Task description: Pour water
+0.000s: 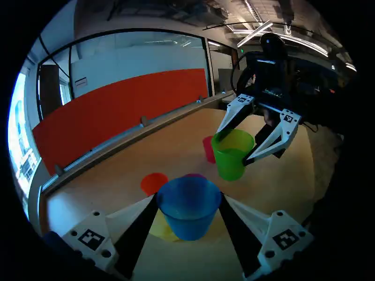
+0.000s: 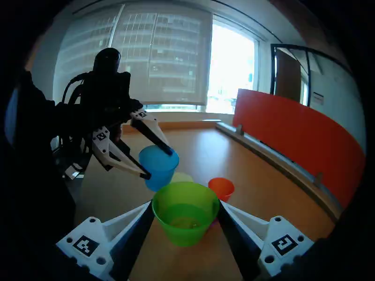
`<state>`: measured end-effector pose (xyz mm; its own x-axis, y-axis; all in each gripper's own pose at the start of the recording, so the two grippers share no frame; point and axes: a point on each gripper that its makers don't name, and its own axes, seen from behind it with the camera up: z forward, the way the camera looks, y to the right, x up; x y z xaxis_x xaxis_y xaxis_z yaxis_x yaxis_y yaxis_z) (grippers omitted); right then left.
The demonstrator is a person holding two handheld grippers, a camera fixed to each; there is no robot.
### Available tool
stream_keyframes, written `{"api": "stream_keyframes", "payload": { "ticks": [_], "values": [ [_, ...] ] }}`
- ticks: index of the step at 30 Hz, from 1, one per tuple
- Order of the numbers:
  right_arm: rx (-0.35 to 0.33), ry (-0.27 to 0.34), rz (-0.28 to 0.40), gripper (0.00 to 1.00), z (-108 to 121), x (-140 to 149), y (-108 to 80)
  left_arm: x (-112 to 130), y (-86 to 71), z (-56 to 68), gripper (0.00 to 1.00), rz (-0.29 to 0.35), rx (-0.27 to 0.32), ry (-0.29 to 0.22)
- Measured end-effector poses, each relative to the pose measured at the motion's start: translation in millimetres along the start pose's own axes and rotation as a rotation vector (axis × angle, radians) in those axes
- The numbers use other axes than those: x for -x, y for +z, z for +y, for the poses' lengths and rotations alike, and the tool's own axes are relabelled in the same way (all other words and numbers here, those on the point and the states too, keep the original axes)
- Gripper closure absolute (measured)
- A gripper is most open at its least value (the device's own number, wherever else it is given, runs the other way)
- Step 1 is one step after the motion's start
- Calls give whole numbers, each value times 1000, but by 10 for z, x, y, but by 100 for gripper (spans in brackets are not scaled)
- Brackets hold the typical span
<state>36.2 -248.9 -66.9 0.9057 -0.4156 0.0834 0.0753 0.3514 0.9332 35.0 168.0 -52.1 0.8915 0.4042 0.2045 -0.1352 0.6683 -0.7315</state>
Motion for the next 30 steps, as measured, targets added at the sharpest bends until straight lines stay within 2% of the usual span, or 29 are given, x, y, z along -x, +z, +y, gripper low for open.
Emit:
{"api": "stream_keyframes", "payload": {
  "ticks": [26, 30],
  "values": [
    [0, 18, -35, 7, -18, 226, 4, 166, 217, 210, 11, 9, 44, -41],
    [-1, 21, -40, 7, -13, 268, 5, 201, 256, 247, 11, 5, 51, -34]
  ]
}}
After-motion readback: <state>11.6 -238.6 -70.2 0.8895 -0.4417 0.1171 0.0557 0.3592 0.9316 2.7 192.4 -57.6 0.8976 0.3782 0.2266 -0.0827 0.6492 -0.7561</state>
